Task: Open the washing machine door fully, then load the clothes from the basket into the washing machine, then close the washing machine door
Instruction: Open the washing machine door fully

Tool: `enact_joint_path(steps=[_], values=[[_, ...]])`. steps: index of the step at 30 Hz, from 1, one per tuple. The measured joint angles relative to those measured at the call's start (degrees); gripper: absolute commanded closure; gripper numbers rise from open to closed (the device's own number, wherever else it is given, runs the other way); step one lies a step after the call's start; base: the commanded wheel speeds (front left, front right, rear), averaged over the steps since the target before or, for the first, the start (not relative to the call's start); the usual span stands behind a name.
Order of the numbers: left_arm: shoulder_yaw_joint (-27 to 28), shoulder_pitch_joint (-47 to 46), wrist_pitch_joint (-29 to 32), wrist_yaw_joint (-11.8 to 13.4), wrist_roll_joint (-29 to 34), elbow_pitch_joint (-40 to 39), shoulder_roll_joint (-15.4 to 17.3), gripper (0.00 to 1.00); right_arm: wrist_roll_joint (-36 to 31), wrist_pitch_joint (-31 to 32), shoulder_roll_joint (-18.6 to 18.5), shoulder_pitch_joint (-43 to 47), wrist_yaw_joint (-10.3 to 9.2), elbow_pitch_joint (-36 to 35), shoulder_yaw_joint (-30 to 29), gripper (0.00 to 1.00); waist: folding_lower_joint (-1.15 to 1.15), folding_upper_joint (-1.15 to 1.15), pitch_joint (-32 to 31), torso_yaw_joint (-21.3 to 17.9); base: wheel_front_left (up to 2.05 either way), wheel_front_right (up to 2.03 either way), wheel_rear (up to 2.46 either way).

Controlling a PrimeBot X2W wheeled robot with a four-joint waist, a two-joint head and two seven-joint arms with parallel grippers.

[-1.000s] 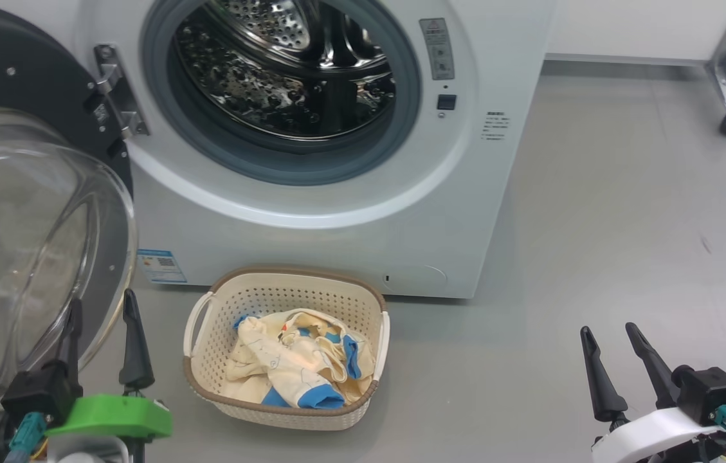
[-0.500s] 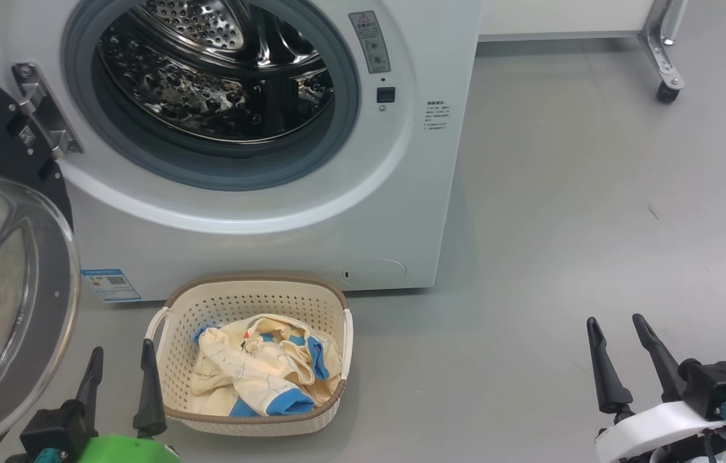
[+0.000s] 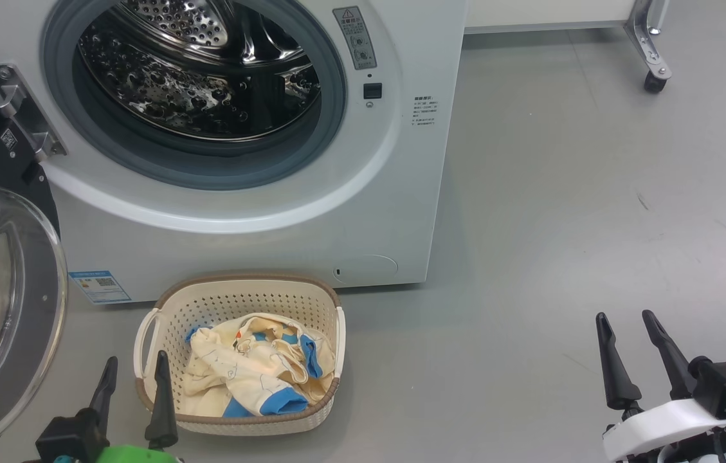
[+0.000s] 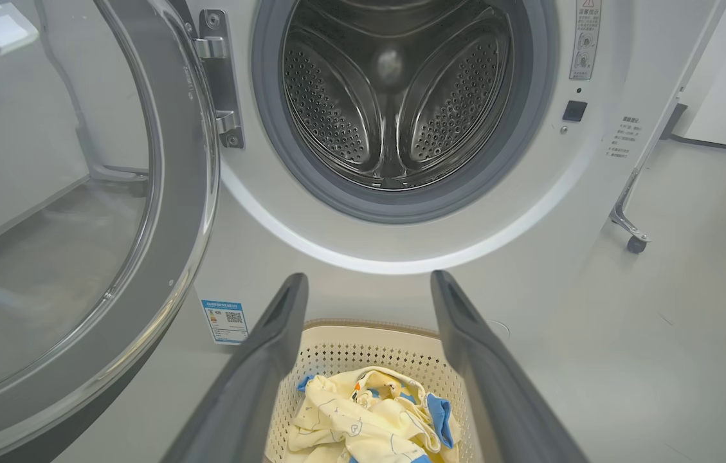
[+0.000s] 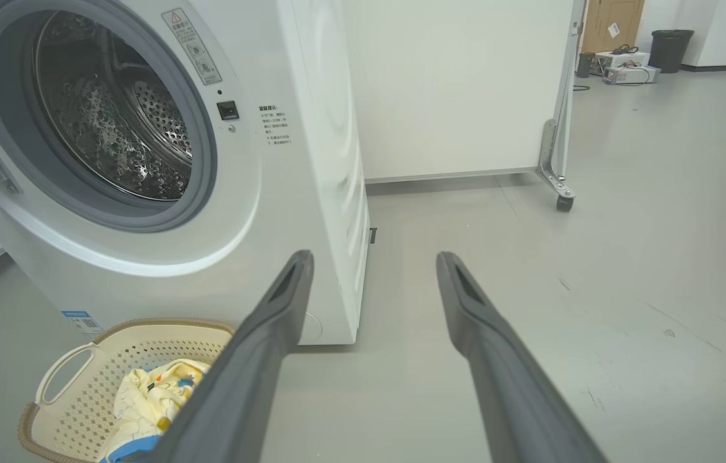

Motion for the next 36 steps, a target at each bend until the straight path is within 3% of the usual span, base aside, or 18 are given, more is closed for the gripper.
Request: enact_joint_path(steps=[36], values=[[-0.38,0.17,0.0,0.6,2.94,-0.07,0.0,0.0,0.0,-0.01,-0.15,0.02,0.0,-0.01,-0.31,0.0,0.0,0.0,-0.37,2.35,0.0,0.0,0.0]])
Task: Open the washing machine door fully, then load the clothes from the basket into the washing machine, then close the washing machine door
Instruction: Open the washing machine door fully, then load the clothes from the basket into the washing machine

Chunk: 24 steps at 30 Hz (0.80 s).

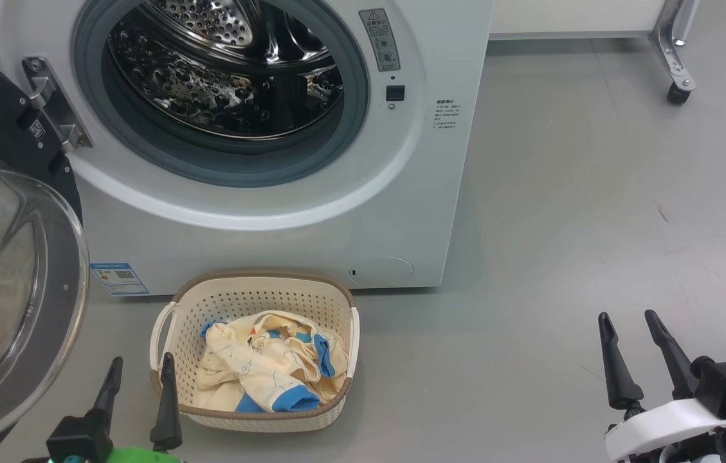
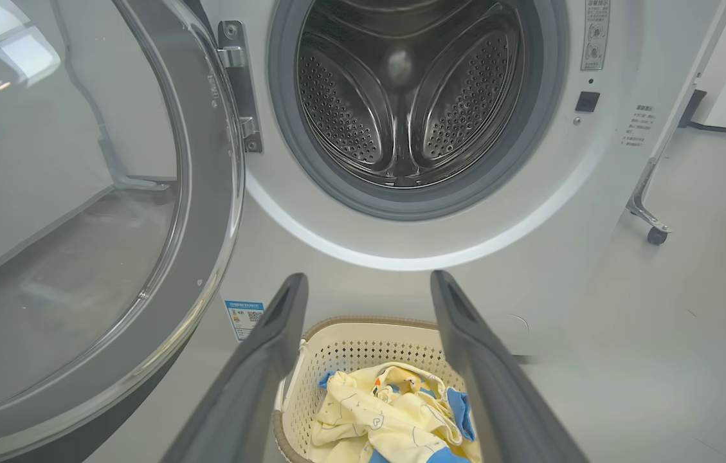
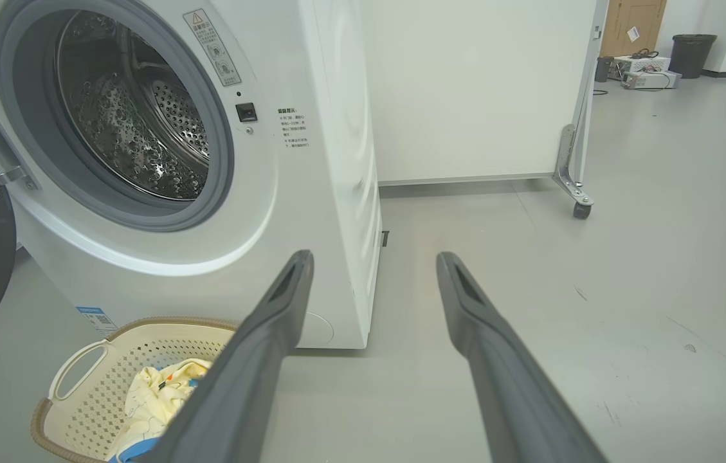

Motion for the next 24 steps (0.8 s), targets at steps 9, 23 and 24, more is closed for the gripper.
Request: enact_joint_path(steps=[9,23,24], values=[[0.29,0.07,0.0,0.43,-0.01,0.0,0.0,0.0,0.0,0.0,0.0,0.02,0.0,0.0,-0.04,0.0,0.0,0.0,0.0,0.67,0.0,0.0,0.0],[0.44,0.16,0.0,0.43,-0.01,0.24,0.0,0.0,0.0,0.01,0.12,0.03,0.0,0.02,0.0,0.0,0.0,0.0,-0.18,1.2,0.17,-0.17,0.0],[0.47,0.17,0.0,0.42,-0.01,0.24,0.0,0.0,0.0,0.0,0.18,0.03,0.0,0.02,0.01,0.0,0.0,0.0,-0.13,1.22,0.49,-0.49,0.0]])
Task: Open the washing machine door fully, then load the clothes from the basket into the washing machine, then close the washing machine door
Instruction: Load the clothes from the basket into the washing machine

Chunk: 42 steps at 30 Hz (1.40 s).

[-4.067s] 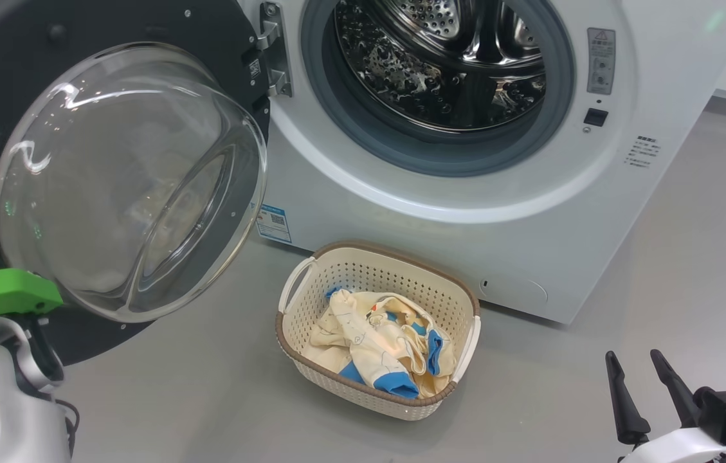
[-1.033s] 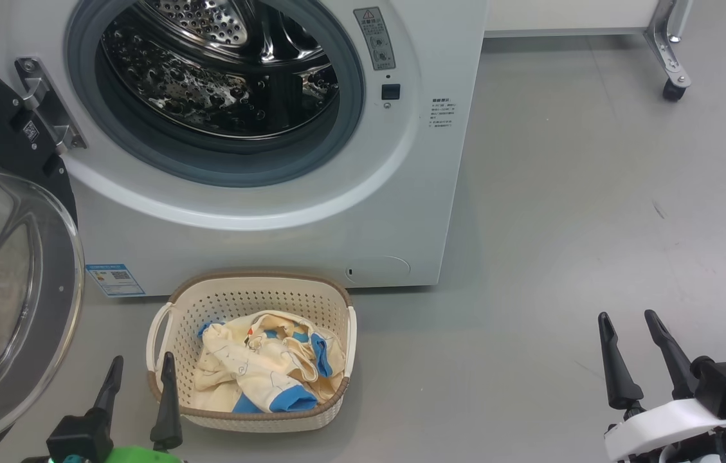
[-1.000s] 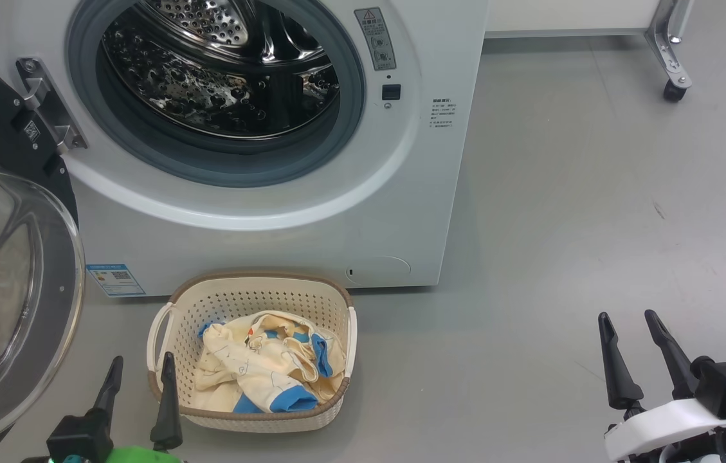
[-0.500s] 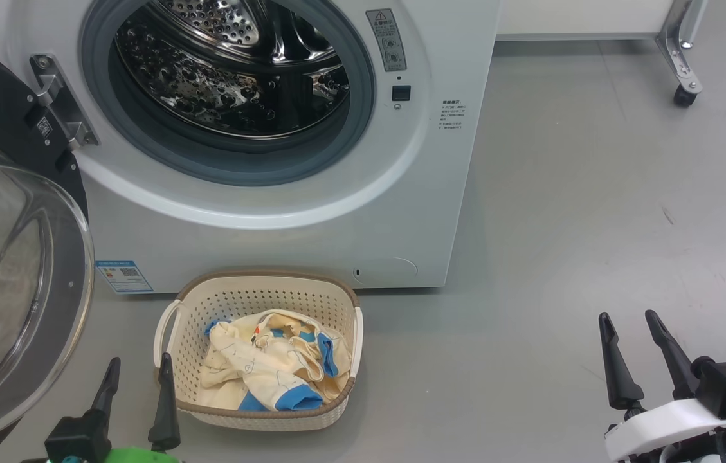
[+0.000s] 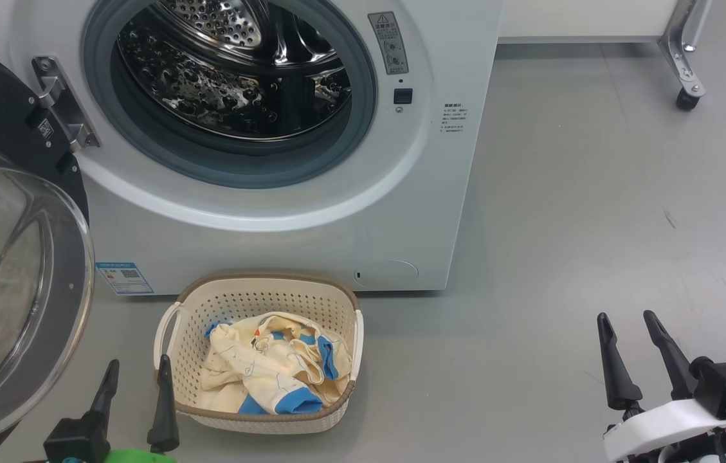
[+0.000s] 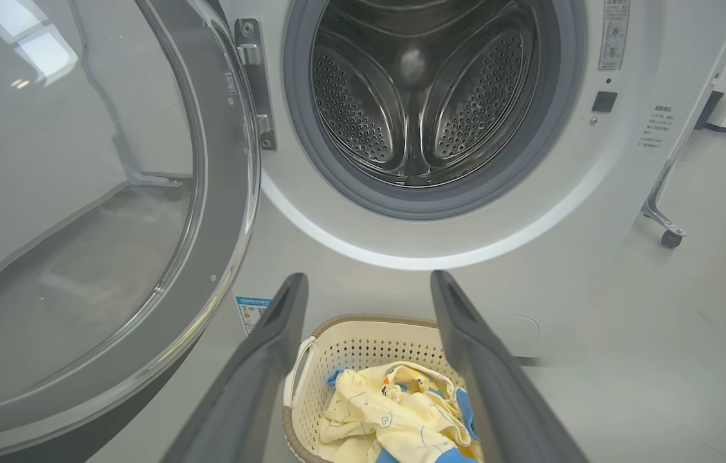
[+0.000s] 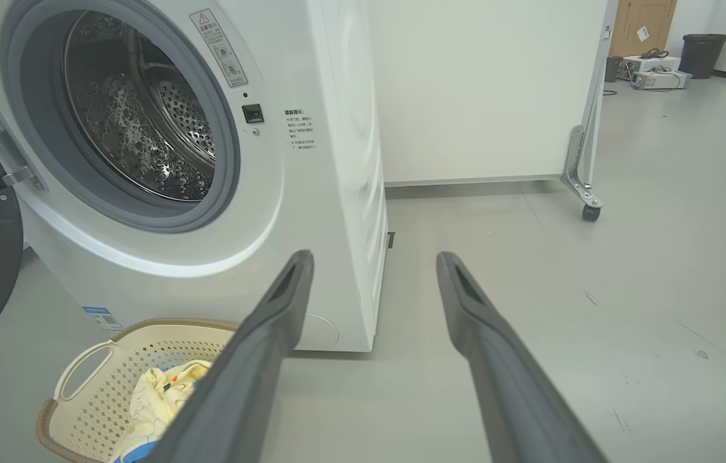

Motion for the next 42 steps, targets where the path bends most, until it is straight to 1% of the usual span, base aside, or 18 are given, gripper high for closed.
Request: enact_joint_path(steps=[15,22,26,42], values=[[0.09,0.13,0.0,0.02,-0.01,-0.04,0.0,0.0,0.0,0.0,0.02,0.01,0.0,0.0,-0.01,0.0,0.0,0.0,0.42,0.1,0.82,-0.82,0.0],[0.48,0.13,0.0,1.02,0.01,-0.59,0.0,0.0,0.0,0.0,-0.01,0.01,0.0,0.0,-0.02,0.0,0.0,0.0,0.47,0.15,1.02,-1.02,0.0],[0.44,0.13,0.0,1.1,0.01,-0.6,0.0,0.0,0.0,0.01,-0.03,0.01,0.0,0.0,-0.02,0.0,0.0,0.0,0.48,0.19,0.79,-0.79,0.0],[-0.1,0.13,0.0,1.52,0.0,-0.63,0.0,0.0,0.0,0.01,-0.02,0.01,0.0,0.0,0.02,0.0,0.0,0.0,0.57,0.24,0.39,-0.39,0.0]])
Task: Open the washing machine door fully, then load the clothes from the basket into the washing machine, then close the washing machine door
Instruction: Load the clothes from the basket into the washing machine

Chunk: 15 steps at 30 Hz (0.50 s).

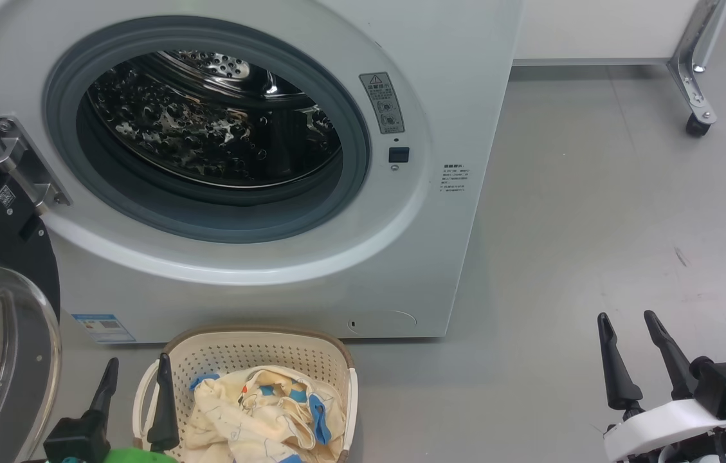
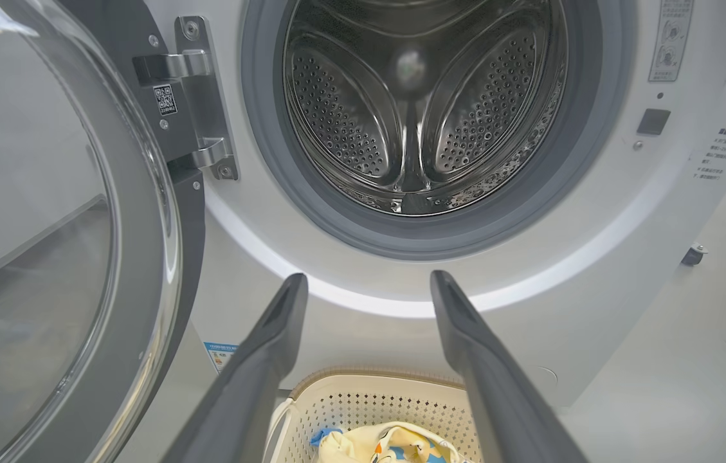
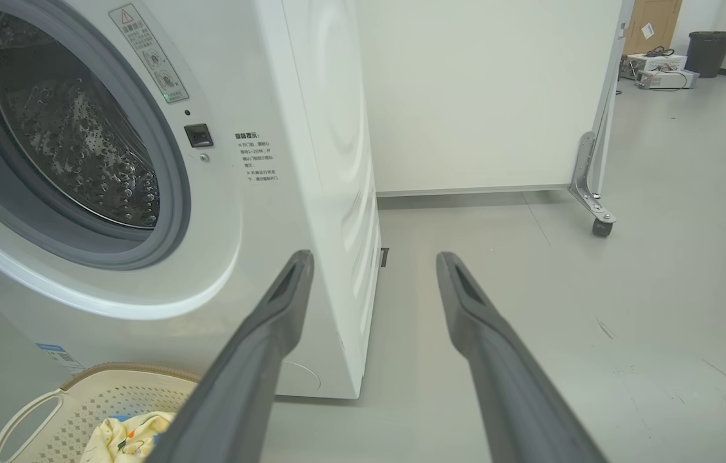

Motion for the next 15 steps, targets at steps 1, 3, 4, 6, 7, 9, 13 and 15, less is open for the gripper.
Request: enact_joint_path(steps=[1,3,4,6,7,9,13,15], values=[[0.0,0.0,0.0,0.0,0.0,0.0,0.0,0.0,0.0,0.0,0.0,0.0,0.0,0.01,0.0,0.0,0.0,0.0,0.0,0.0,0.06,-0.06,0.0],[-0.01,0.0,0.0,0.0,0.0,-0.01,0.0,0.0,0.0,-0.01,0.0,0.0,0.0,0.02,0.01,0.0,0.0,0.0,-0.02,-0.01,0.01,-0.01,0.0],[-0.01,0.01,0.0,0.0,0.0,-0.01,0.0,0.0,0.0,-0.01,0.0,0.0,0.0,0.02,0.01,0.0,0.0,0.0,-0.03,-0.02,0.0,0.0,0.0],[-0.02,0.01,0.0,0.0,0.0,-0.01,0.0,0.0,0.0,-0.01,0.0,0.0,0.0,0.03,0.03,0.0,0.0,0.0,-0.06,-0.03,0.0,0.0,0.0],[-0.02,0.01,0.0,0.01,0.0,-0.01,0.0,0.0,0.0,0.0,0.0,0.0,0.0,0.03,0.05,0.0,0.0,0.0,-0.07,-0.04,0.0,0.0,0.0],[-0.03,0.02,0.0,0.01,0.01,-0.03,0.0,0.0,0.0,-0.01,0.0,0.0,0.0,0.03,0.12,0.0,0.0,0.0,-0.08,-0.07,0.0,0.0,0.0],[-0.04,0.08,0.0,0.07,0.55,-0.36,0.0,0.0,0.0,-0.01,0.0,0.0,0.0,0.0,0.51,0.0,0.0,0.0,0.06,-0.19,0.0,0.0,0.0],[-0.04,0.09,0.0,0.07,0.9,-0.59,0.0,0.0,0.0,0.0,0.02,-0.01,0.0,-0.03,0.85,0.0,0.0,0.0,0.44,-0.33,0.0,0.0,0.0]])
